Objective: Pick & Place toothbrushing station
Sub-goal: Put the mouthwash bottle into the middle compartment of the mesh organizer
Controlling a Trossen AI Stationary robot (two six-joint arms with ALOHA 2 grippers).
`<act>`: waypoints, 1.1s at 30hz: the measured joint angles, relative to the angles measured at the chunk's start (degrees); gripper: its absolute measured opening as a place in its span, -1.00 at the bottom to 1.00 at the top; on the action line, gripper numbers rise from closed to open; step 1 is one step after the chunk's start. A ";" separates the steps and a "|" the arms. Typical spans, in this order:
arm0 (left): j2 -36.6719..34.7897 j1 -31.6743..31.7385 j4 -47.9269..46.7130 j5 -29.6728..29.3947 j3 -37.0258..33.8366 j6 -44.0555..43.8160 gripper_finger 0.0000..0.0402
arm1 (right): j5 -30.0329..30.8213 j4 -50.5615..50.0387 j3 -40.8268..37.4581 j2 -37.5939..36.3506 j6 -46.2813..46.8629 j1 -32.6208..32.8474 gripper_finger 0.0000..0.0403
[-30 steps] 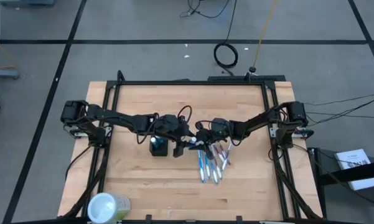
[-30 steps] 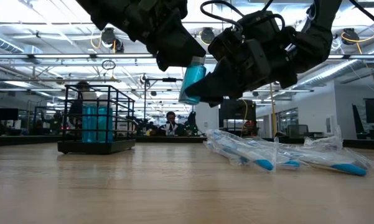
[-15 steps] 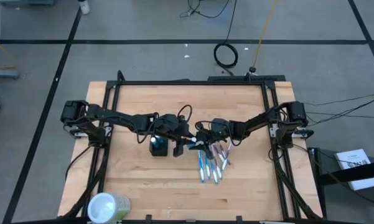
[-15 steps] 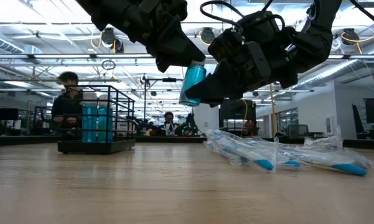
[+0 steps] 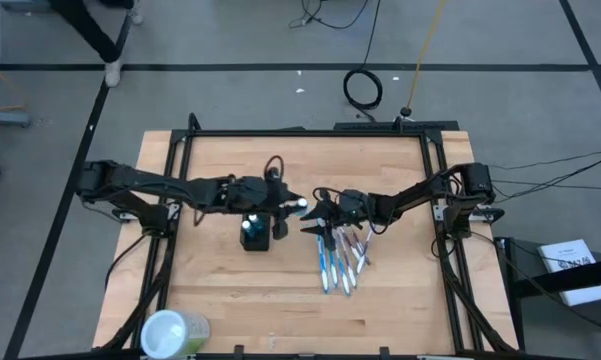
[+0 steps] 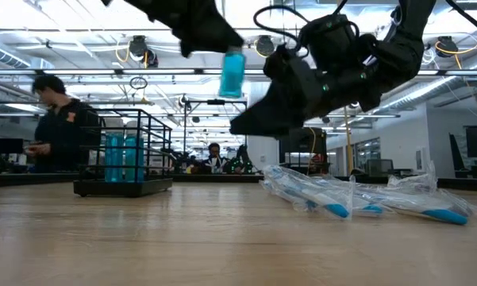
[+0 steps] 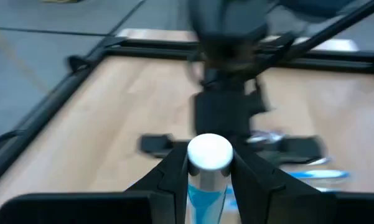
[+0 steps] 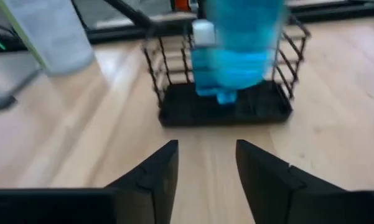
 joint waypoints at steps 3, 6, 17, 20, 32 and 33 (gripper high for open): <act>-3.98 -1.45 -2.83 -5.31 -0.02 -0.25 -0.53 | -0.36 -2.28 -0.09 -0.88 1.70 -0.38 -0.15; -7.39 -3.70 -7.69 -11.54 -0.06 -1.98 -0.53 | -0.13 -6.45 -0.08 -2.89 1.66 -1.23 -0.08; -16.58 -14.05 -9.89 -29.70 -12.93 -14.42 -0.53 | 0.04 -18.39 -2.26 -14.16 1.33 -3.22 -0.02; -18.11 -16.81 -8.98 -32.14 -16.41 -17.67 -0.53 | 0.04 -17.98 -3.18 -16.54 1.30 -3.23 -0.02; -17.94 -22.89 -3.05 -40.53 -24.60 -24.87 -0.53 | 4.48 -17.48 -4.95 -17.73 1.06 -3.18 -0.02; -17.92 -23.09 -2.10 -41.09 -25.23 -24.81 -0.53 | 4.48 -17.31 -4.95 -17.73 1.06 -3.18 -0.02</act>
